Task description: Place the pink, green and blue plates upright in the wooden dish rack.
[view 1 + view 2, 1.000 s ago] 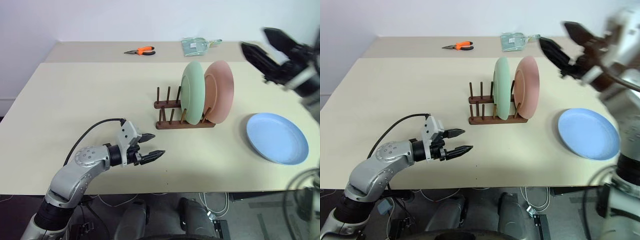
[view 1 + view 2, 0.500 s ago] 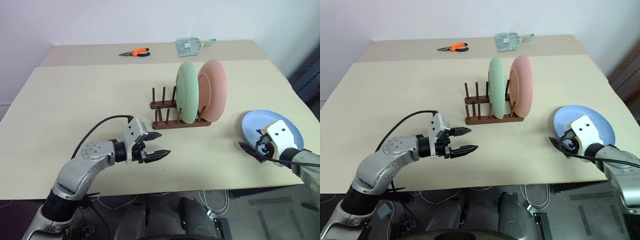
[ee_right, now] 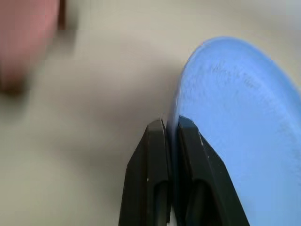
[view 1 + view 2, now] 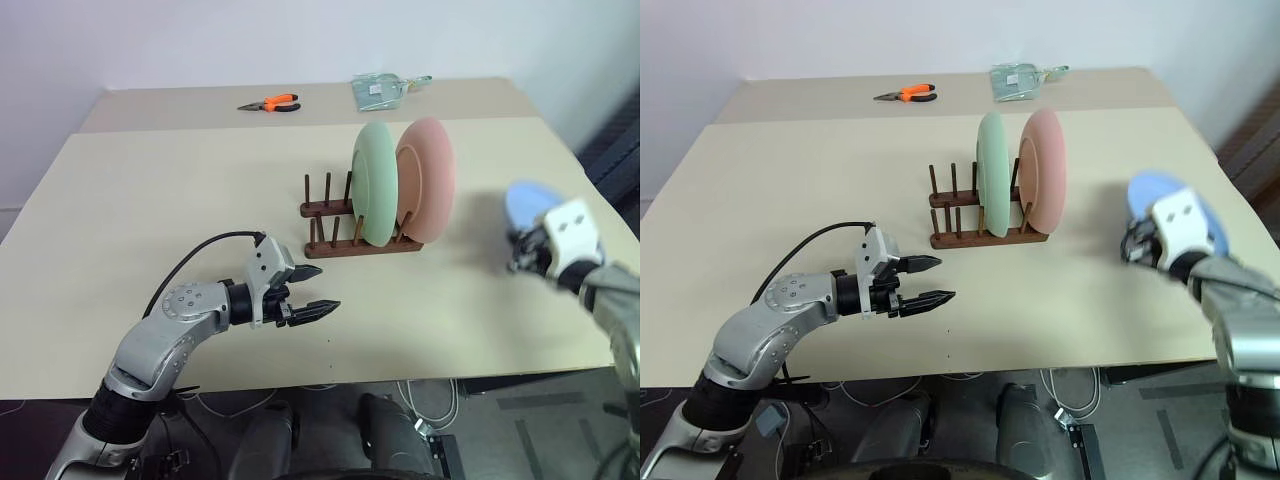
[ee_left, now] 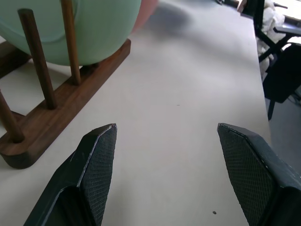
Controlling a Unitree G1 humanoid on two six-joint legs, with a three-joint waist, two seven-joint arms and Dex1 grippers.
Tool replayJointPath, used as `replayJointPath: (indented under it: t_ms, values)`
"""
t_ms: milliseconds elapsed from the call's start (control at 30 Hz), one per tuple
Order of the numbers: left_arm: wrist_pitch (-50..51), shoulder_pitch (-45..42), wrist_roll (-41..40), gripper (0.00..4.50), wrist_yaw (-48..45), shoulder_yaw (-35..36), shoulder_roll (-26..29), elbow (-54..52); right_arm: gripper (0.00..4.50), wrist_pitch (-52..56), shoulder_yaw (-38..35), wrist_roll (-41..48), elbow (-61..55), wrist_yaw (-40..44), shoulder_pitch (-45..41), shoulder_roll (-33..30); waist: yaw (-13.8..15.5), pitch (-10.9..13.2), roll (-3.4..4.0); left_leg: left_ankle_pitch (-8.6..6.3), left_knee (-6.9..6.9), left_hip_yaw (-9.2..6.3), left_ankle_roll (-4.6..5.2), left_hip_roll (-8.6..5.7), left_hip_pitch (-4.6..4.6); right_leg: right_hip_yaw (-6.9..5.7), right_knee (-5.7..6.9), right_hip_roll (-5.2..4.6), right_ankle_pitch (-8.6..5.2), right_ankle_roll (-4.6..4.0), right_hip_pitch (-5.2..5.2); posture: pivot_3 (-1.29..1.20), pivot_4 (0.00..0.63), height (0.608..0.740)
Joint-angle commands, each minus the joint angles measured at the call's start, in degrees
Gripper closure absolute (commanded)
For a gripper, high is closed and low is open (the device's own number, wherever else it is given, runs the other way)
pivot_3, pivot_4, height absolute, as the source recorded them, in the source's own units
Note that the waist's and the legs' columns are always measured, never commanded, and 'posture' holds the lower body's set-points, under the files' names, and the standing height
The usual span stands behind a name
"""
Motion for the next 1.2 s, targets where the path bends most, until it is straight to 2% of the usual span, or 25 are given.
replayJointPath:
  t_ms: [33,100,200,267,367,500,633,1067,1167,1200]
  values:
    - [-1.93,0.16,0.57,0.99,0.07,1.51,0.22,-0.15,4.47,1.44,-6.23,13.07,-5.96,-1.32,-15.84,2.62,-0.19,0.05,0.07,0.0,-0.01,-0.01,0.0,0.0,-0.02,-0.01,0.0,0.01,0.01,-0.01,-0.06,0.0,0.15,0.74]
    - [-2.09,0.27,0.35,0.99,0.25,2.42,0.14,0.36,4.47,5.46,-7.87,22.68,-8.75,-1.76,-22.69,5.65,-0.26,0.05,0.06,0.01,-0.04,-0.03,0.0,0.03,-0.04,0.01,0.03,0.02,0.04,-0.05,-0.1,0.0,0.15,0.74]
    - [-2.81,1.09,0.4,0.99,0.48,4.23,0.66,1.14,4.47,12.11,-6.99,45.84,-13.63,-11.31,-31.32,15.27,-0.03,-0.12,-0.24,0.0,-0.13,-0.26,0.0,0.09,-0.04,-0.1,0.02,0.12,0.18,-0.18,-0.07,0.0,0.15,0.74]
    - [-3.31,1.77,0.6,0.99,0.65,5.54,1.14,1.72,4.47,13.44,-3.73,57.22,-15.85,-18.24,-34.17,21.41,-0.1,-0.13,-0.26,0.0,-0.12,-0.32,0.0,0.09,-0.06,-0.1,0.02,0.12,0.16,-0.24,-0.08,0.0,0.15,0.74]
    - [-3.44,2.66,0.2,0.99,0.93,7.48,1.66,2.12,4.47,14.01,1.48,65.67,-16.37,-28.01,-35.3,27.94,0.09,-0.13,-0.25,0.02,-0.06,-0.37,-0.02,0.04,-0.09,-0.03,0.07,0.05,0.17,-0.27,-0.16,0.0,0.15,0.74]
    - [-3.59,4.1,0.19,0.99,1.15,9.31,2.38,1.76,4.47,13.16,7.07,74.49,-12.69,-41.11,-32.01,34.77,0.25,-0.14,-0.25,0.03,-0.06,-0.36,-0.04,-0.01,-0.15,-0.01,0.11,0.01,0.18,-0.28,-0.29,0.0,0.15,0.74]
    - [-3.73,4.98,0.44,0.99,1.38,9.43,2.47,1.01,4.47,12.51,10.04,75.45,-9.82,-46.8,-29.06,37.55,0.09,-0.17,-0.22,0.05,-0.09,-0.24,-0.07,-0.03,-0.15,0.0,0.18,0.04,0.19,-0.29,-0.36,0.0,0.15,0.74]
    - [-3.39,4.96,0.59,0.99,1.8,8.75,2.12,0.6,4.47,10.71,12.34,75.45,-4.4,-53.77,-27.19,40.34,-1.29,-0.2,-0.2,0.06,-0.13,-0.19,-0.07,0.02,-0.14,0.0,0.29,0.16,0.24,-0.22,-0.46,0.0,0.15,0.74]
    - [-3.36,4.81,0.72,0.99,1.89,8.5,2.04,0.64,3.46,10.75,12.02,74.12,-2.02,-53.18,-27.99,40.1,-1.28,-0.2,-0.2,0.06,-0.13,-0.18,-0.07,0.02,-0.14,0.01,0.29,0.16,0.24,-0.22,-0.46,0.0,0.15,0.74]
    - [-3.33,4.82,0.75,0.99,1.93,8.43,2.03,0.59,2.99,10.81,12.01,73.02,-1.66,-52.33,-28.29,39.62,-1.29,-0.2,-0.2,0.06,-0.13,-0.18,-0.07,0.02,-0.14,0.01,0.29,0.16,0.24,-0.22,-0.46,0.0,0.15,0.74]
